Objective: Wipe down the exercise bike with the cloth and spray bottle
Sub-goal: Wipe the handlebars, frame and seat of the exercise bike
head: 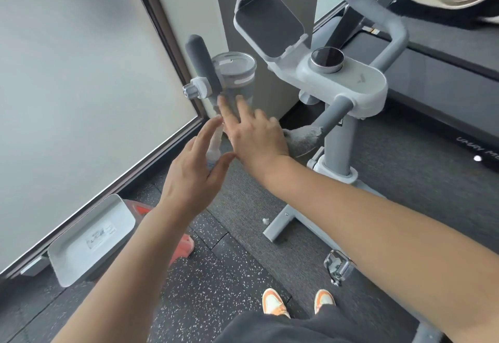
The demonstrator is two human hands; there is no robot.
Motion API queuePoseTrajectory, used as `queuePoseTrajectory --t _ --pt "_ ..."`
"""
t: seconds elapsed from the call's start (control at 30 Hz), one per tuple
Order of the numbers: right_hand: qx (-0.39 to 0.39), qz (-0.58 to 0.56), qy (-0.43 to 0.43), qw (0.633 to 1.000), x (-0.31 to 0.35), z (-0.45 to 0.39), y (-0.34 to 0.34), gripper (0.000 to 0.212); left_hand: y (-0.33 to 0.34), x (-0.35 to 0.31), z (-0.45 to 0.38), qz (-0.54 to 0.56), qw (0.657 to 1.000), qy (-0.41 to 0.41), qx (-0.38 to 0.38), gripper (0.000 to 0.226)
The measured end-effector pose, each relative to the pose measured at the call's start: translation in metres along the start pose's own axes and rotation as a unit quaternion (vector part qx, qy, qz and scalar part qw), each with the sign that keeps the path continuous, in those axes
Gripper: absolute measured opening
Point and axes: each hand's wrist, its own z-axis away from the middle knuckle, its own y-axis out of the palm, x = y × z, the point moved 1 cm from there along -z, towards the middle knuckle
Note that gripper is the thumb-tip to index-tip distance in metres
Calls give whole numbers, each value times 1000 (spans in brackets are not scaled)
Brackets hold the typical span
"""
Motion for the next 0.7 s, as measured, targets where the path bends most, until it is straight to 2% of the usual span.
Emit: queuePoseTrajectory --t 0.17,0.3,0.47,0.7 --pt "-80 23 -60 995 -28 34 16 57 3 -8 -8 14 1000 2 -6 62" --pt "-138 -25 -112 984 -56 49 17 42 5 -10 -11 22 1000 7 1 61" --pt "-119 -41 -136 983 -105 60 17 49 5 -9 -13 19 1000 12 2 61" --pt "-57 -73 -80 992 -150 57 14 64 10 -13 -17 47 999 27 3 61"
